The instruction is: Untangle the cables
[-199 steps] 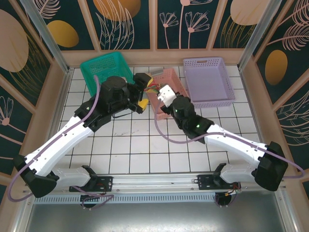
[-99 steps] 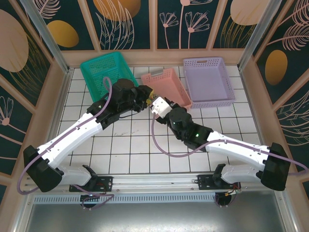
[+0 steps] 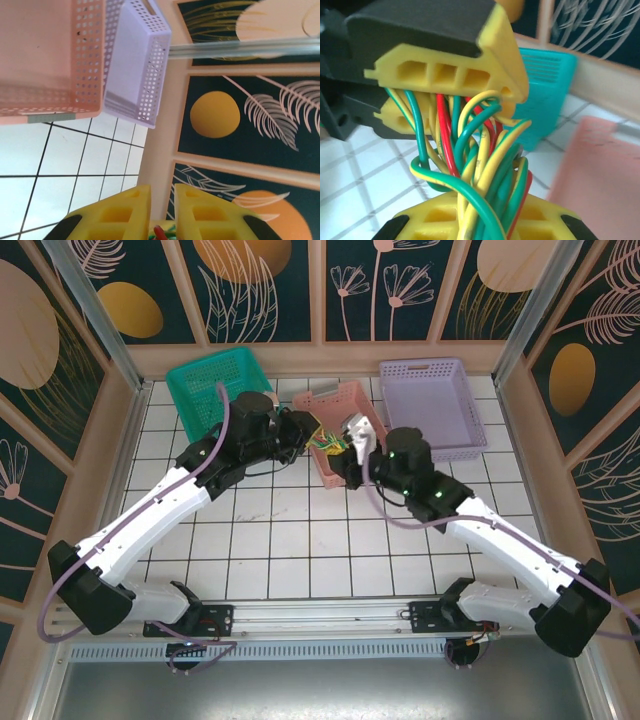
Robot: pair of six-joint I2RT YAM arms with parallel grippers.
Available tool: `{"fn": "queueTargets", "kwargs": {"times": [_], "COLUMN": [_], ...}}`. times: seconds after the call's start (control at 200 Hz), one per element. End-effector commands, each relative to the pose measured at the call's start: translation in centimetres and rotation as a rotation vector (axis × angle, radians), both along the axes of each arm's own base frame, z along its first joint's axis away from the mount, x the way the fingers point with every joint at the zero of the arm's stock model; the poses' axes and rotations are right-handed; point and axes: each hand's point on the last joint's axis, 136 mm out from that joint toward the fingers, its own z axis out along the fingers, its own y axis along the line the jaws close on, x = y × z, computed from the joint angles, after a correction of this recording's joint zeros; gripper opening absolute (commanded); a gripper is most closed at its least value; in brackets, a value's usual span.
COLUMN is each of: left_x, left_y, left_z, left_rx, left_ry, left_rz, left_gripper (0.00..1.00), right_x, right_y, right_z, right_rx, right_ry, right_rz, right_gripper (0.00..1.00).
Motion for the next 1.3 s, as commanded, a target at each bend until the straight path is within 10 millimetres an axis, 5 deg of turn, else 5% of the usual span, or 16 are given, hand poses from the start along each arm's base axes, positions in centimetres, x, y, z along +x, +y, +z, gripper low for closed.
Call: {"fn": "queueTargets", "kwargs": {"times": [0.0,0.14,0.245,0.42,0.566,0.751,0.956,1.116,1.296], "left_x": [3.6,3.7,3.7,3.3,3.3,3.5,3.3,3.4,3.5], "left_y": [3.9,3.0,2.8,2.2,2.5,2.4,1.7,1.5,1.2], "left_z": [1.2,2.8,2.3,0.3,-0.6,-0.4,-0.5,-0.8,-0.7], "left_rx": [0.149,0.151,0.177,0.190,0.264,0.270,0.264,0.269,0.274], "left_ry": [-0.184,-0.288,-0.269,-0.170,-0.133,-0.134,-0.135,-0.133,-0.137], "left_rz": [0.121,0.045,0.023,-0.014,-0.027,-0.029,-0.073,-0.085,-0.100], "left_gripper": [0.00,0.00,0.00,0.00,0.00,0.00,0.00,0.00,0.00], "right_x": [-6.1,-7.7,-6.4,-2.9,-1.9,-0.5,0.0,-0.3,-1.4], "right_y": [-0.1,0.3,0.0,-1.8,-3.3,-4.8,-3.4,-1.7,-0.9], "right_z": [3.9,3.2,2.1,2.5,5.2,5.3,4.2,1.4,-1.5], "right_rx": [0.268,0.294,0.240,0.168,0.201,0.234,0.264,0.186,0.152], "right_ry": [0.323,0.488,0.472,0.360,0.294,0.323,0.392,0.482,0.527], "right_rz": [0.347,0.450,0.354,0.118,0.043,-0.036,0.004,0.059,0.093], "right_gripper": [0.00,0.00,0.00,0.51,0.67,0.65,0.43,0.48,0.34]}}
